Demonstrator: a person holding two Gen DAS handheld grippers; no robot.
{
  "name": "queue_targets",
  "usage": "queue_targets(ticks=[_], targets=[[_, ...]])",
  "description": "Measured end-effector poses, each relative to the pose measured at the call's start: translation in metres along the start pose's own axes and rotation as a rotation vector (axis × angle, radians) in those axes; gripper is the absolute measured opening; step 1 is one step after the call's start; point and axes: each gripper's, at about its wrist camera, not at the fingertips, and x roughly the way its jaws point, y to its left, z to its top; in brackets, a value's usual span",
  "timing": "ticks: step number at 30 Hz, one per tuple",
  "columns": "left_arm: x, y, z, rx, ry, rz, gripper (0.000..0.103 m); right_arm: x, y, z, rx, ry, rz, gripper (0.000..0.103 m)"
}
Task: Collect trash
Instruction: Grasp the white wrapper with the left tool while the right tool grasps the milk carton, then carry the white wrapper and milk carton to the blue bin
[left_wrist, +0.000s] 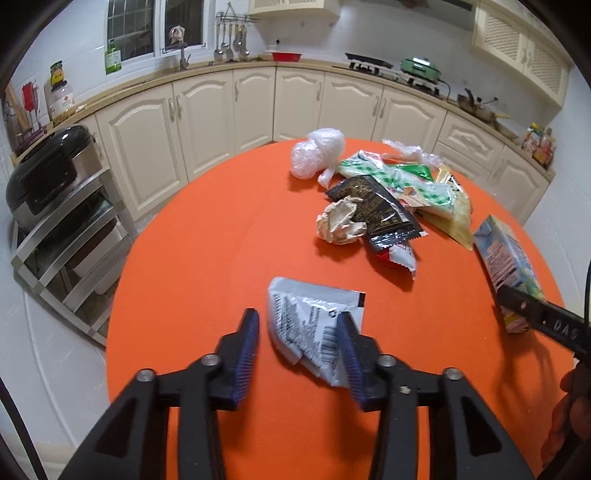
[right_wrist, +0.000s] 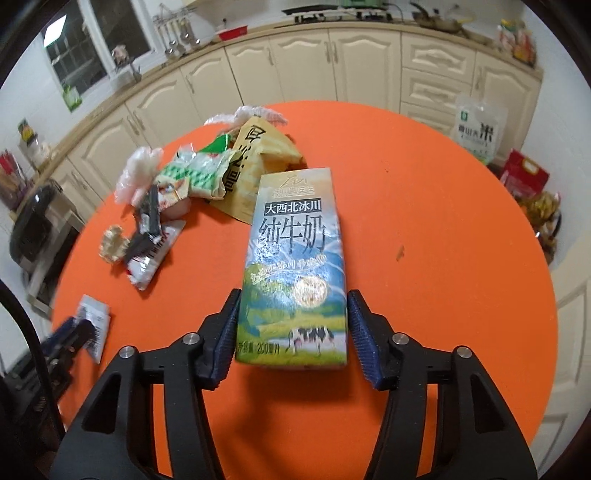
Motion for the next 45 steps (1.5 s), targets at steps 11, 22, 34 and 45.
queue_targets(ticks=[11,22,34,45], targets=[[-0.006,-0.017,-0.010,-0.018,-0.030,-0.083,0.011,-0.031,-0.025,-0.025,0.024,-0.026,0.102,0.045],[-0.057,-0.065,-0.016,0.048,-0.115,-0.119,0.011,-0.084,-0.060,-0.038,0.075,-0.112,0.130,0.045],[-0.132,-0.161,-0.007,0.208,-0.263,-0.203,0.011,-0.152,-0.101,-0.045,0.111,-0.252,0.145,0.045],[-0.168,-0.251,-0.010,0.333,-0.317,-0.336,0.011,-0.221,-0.177,-0.063,0.194,-0.383,0.095,0.045]])
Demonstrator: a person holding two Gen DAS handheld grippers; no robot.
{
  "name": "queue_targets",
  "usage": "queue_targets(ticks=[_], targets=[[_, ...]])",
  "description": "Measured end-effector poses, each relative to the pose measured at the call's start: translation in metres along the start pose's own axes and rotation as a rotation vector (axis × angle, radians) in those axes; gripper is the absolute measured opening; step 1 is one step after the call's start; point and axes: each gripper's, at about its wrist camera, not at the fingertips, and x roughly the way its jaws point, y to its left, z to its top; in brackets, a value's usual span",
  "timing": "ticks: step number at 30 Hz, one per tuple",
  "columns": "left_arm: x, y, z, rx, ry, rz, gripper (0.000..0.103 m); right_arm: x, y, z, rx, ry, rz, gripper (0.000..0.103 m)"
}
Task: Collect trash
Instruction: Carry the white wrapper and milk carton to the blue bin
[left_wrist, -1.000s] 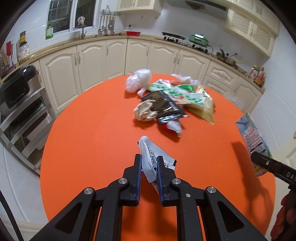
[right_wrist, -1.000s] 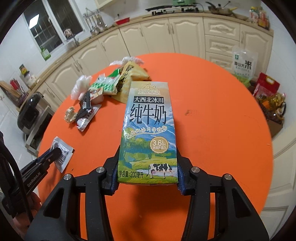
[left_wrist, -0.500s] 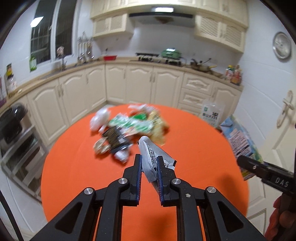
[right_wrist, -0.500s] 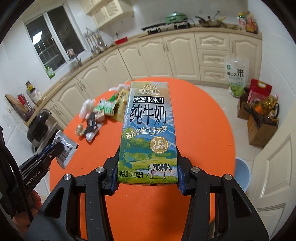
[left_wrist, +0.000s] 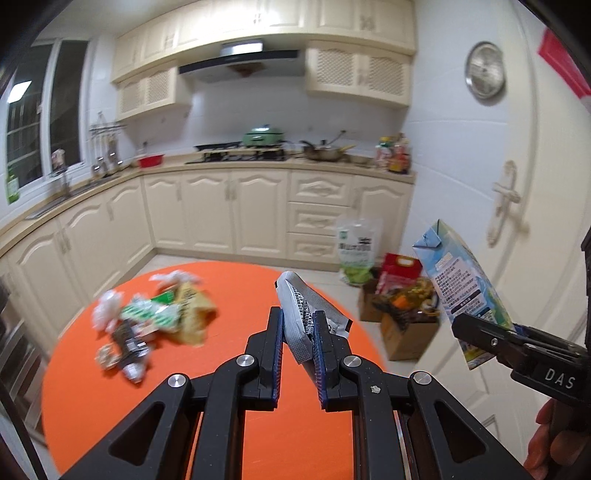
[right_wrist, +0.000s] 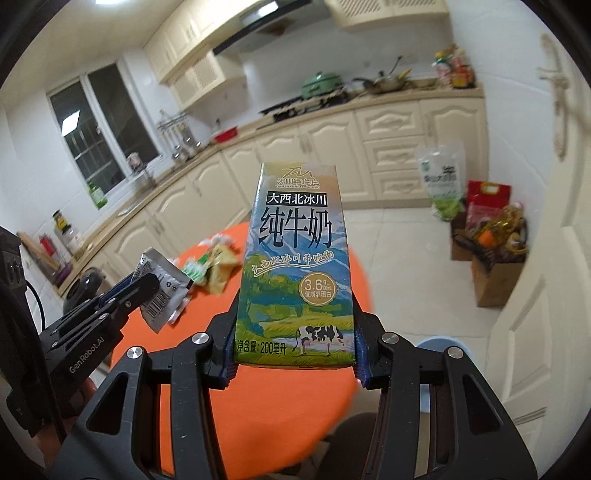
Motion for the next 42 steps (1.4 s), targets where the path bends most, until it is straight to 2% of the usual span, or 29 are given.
queue_targets(ticks=[7,13,18,25,31,37,39,40,41,42], targets=[[0.047,-0.052,0.016,0.049,0.027,-0.115,0.011,-0.035,-0.070,0.002,0.092,-0.045,-0.088,0.045],[0.118,-0.100,0.018,0.064,0.135,-0.219,0.011,-0.031,-0.143,-0.005,0.178,-0.003,-0.162,0.045],[0.187,-0.121,0.009,0.087,0.238,-0.246,0.011,-0.001,-0.198,-0.022,0.259,0.076,-0.188,0.045],[0.287,-0.147,-0.005,0.116,0.410,-0.236,0.011,0.062,-0.263,-0.053,0.357,0.208,-0.182,0.045],[0.372,-0.171,-0.006,0.139,0.527,-0.222,0.011,0.108,-0.300,-0.073,0.413,0.284,-0.169,0.045],[0.436,-0.182,0.000,0.166,0.597,-0.213,0.012,0.145,-0.319,-0.088,0.448,0.335,-0.146,0.046],[0.455,-0.185,-0.001,0.182,0.628,-0.198,0.015,0.158,-0.325,-0.092,0.457,0.356,-0.138,0.047],[0.462,-0.186,-0.004,0.190,0.645,-0.188,0.025,0.162,-0.327,-0.094,0.465,0.362,-0.132,0.049],[0.470,-0.188,-0.006,0.200,0.665,-0.170,0.039,0.167,-0.332,-0.097,0.479,0.369,-0.135,0.051],[0.479,-0.190,-0.005,0.208,0.671,-0.139,0.045,0.170,-0.336,-0.100,0.490,0.377,-0.150,0.051]])
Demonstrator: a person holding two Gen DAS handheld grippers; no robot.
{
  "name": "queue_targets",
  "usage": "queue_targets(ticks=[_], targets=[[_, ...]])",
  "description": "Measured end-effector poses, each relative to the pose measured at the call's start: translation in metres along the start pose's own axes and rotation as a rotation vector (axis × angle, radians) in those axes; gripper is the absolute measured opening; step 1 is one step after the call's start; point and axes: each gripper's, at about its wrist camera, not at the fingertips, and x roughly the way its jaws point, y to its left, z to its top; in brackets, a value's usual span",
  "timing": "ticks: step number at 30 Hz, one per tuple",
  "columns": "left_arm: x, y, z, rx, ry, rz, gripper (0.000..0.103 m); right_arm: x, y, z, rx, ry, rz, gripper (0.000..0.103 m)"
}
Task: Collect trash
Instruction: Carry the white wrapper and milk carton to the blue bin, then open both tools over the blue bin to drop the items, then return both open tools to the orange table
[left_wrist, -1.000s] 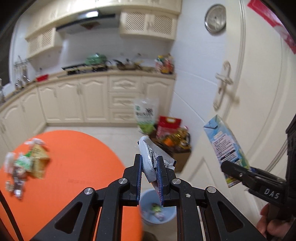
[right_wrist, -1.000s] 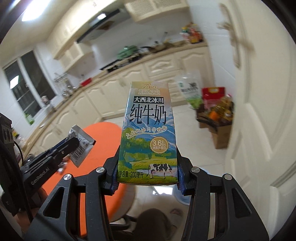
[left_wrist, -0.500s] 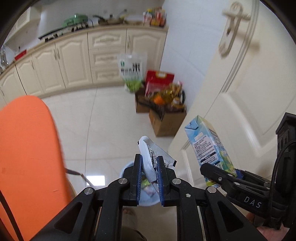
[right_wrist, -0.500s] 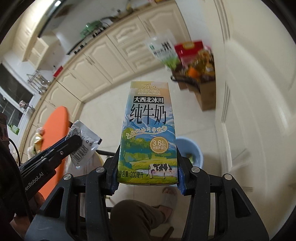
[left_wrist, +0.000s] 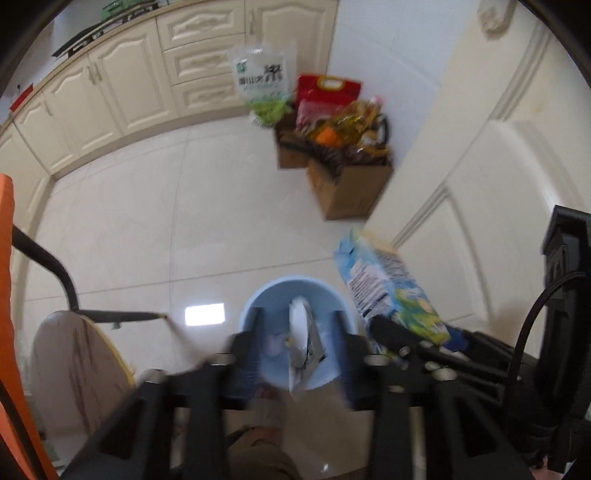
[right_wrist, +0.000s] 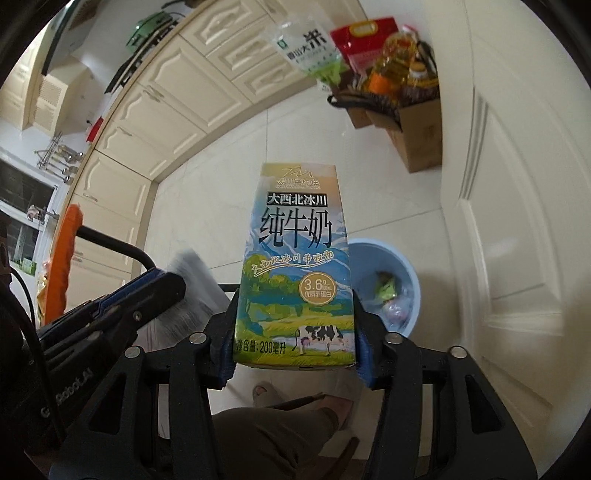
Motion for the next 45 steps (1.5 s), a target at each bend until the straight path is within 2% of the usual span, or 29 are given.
queue_targets(ticks=[1,2,4,7,10,14,18,21,28,37,45], targets=[[0.005,-0.003,0.005,0.000,0.000,0.013,0.058,0.003,-0.004,0.000,0.013,0.005,-0.009,0.056],[0.009,-0.006,0.009,-0.002,-0.003,0.025,0.070,0.006,-0.011,-0.001,0.034,0.012,-0.008,0.066],[0.012,-0.011,0.013,0.001,-0.011,0.037,0.081,0.008,-0.024,-0.002,0.069,0.015,0.009,0.075],[0.013,-0.021,0.012,0.018,-0.030,0.078,0.085,-0.001,-0.031,-0.007,0.079,0.002,-0.011,0.077],[0.010,-0.034,0.011,0.033,-0.057,0.100,0.090,-0.015,-0.033,-0.010,0.100,-0.028,-0.021,0.096],[-0.008,-0.050,-0.008,0.069,-0.126,0.109,0.102,-0.039,-0.030,-0.013,0.121,-0.073,-0.041,0.103],[-0.035,-0.057,-0.025,0.079,-0.197,0.110,0.102,-0.066,-0.014,-0.016,0.105,-0.115,-0.070,0.103],[-0.068,-0.050,-0.049,0.061,-0.249,0.103,0.102,-0.090,0.005,-0.020,0.076,-0.153,-0.082,0.103],[-0.134,0.000,-0.103,-0.021,-0.380,0.095,0.102,-0.149,0.068,-0.032,-0.024,-0.266,-0.085,0.103],[-0.224,0.067,-0.219,-0.136,-0.525,0.142,0.102,-0.200,0.179,-0.068,-0.215,-0.374,-0.051,0.103],[-0.284,0.111,-0.320,-0.262,-0.641,0.237,0.102,-0.223,0.282,-0.114,-0.401,-0.440,-0.011,0.103]])
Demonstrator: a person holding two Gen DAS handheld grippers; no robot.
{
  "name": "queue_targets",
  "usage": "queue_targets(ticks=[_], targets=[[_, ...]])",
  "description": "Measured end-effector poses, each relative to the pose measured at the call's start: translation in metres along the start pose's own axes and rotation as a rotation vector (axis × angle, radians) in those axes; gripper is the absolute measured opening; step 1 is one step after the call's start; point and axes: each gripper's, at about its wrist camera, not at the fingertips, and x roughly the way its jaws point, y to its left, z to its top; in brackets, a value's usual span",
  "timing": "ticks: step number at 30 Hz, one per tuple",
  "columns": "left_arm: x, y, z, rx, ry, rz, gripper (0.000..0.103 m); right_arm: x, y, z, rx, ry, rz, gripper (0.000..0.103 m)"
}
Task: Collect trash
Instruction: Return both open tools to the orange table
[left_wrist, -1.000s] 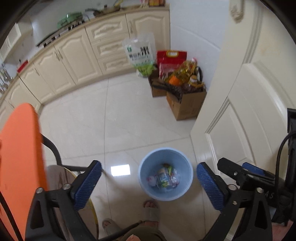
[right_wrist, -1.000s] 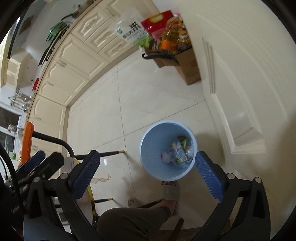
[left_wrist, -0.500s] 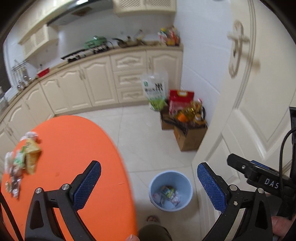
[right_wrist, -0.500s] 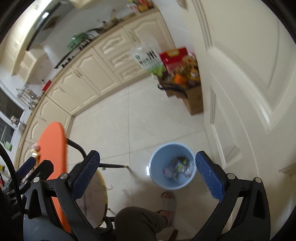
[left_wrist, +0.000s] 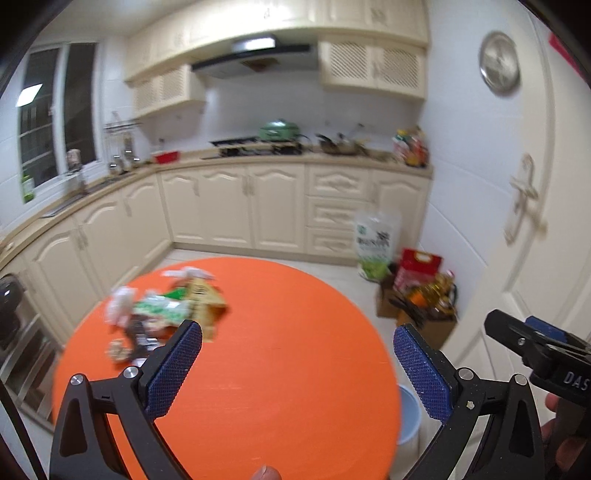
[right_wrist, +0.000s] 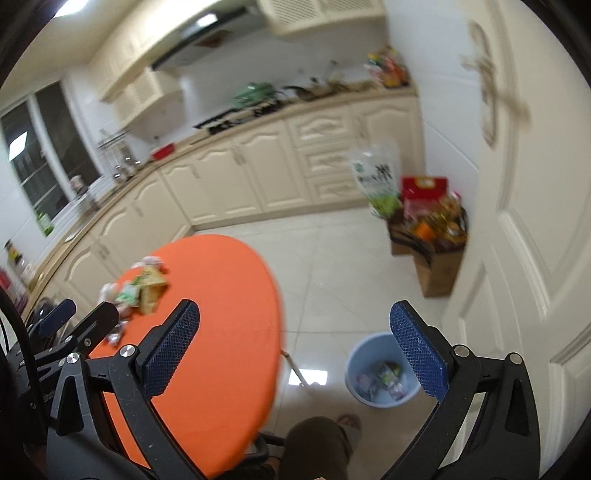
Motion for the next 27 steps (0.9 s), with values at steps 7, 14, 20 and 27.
queue_targets(ticks=[7,14,20,27], targets=[[-0.074,0.055,-0.040,-0.071,-0.075,0.105,0.102,-0.020,0.090,-0.005,-0.132,-0.055,0.059,0.103],[-0.126,0.079,-0.077,-0.136,-0.122,0.194,0.102,-0.033,0.173,-0.020,-0.263,-0.097,0.112,0.103],[-0.165,0.099,-0.109,-0.205,-0.150,0.279,0.102,-0.039,0.217,-0.035,-0.333,-0.114,0.156,0.103],[-0.188,0.117,-0.135,-0.258,-0.125,0.326,0.102,-0.036,0.241,-0.050,-0.400,-0.106,0.182,0.103]])
